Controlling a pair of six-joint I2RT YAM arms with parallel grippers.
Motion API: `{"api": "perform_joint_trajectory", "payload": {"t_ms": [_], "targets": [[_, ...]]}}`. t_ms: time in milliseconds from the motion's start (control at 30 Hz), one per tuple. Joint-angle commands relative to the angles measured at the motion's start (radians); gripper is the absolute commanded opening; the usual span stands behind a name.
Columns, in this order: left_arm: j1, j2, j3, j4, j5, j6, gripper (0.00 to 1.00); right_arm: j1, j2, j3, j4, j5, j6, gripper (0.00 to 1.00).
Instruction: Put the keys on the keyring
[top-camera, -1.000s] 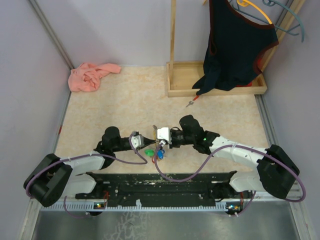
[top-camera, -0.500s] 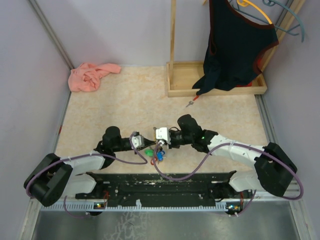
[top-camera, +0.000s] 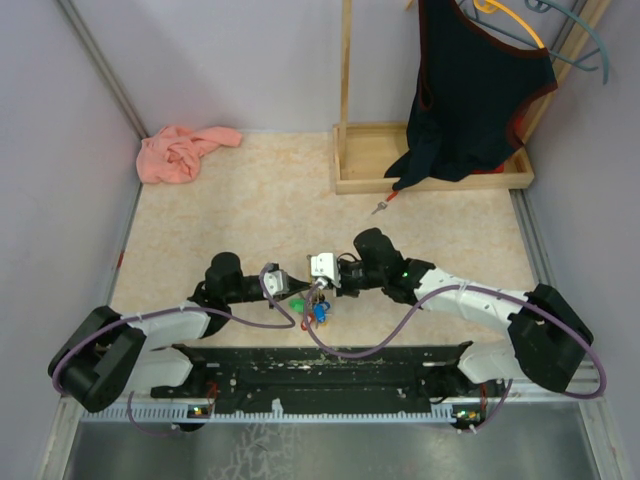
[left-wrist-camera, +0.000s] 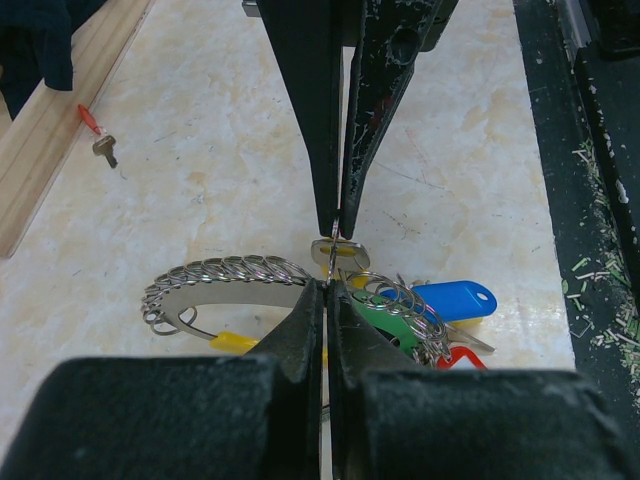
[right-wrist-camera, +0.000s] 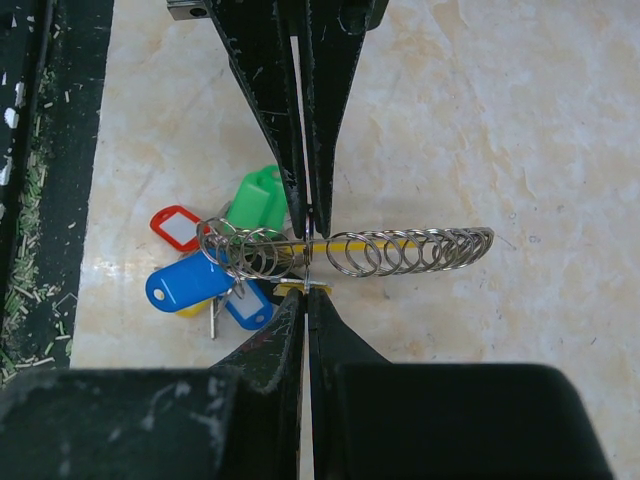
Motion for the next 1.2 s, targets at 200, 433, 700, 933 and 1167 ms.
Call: {"api": "perform_joint_trajectory", "payload": {"t_ms": [200,433,700,933,1167], "targets": [[-0.001,0.000,0.050,0.029,0.019,-0.001,0.00,0.034,0.001,0.071,0.090,-0.061,0.041,0.00],[-0.003,-0.001,0.051,0.027,0.018,-0.004,0.00,0.047,0.014,0.078,0.098,-0.065,0.050,0.00],[-0.003,0.000,0.053,0.020,0.004,-0.006,0.00,0.051,0.016,0.079,0.114,-0.067,0.058,0.00],[-0.003,-0.002,0.072,-0.037,-0.035,-0.010,0.00,0.051,-0.020,0.069,0.093,-0.038,0.040,0.00],[-0.005,-0.010,0.099,-0.110,-0.040,-0.006,0.00,0.063,-0.010,0.077,0.083,-0.012,0.021,0.00]]}}
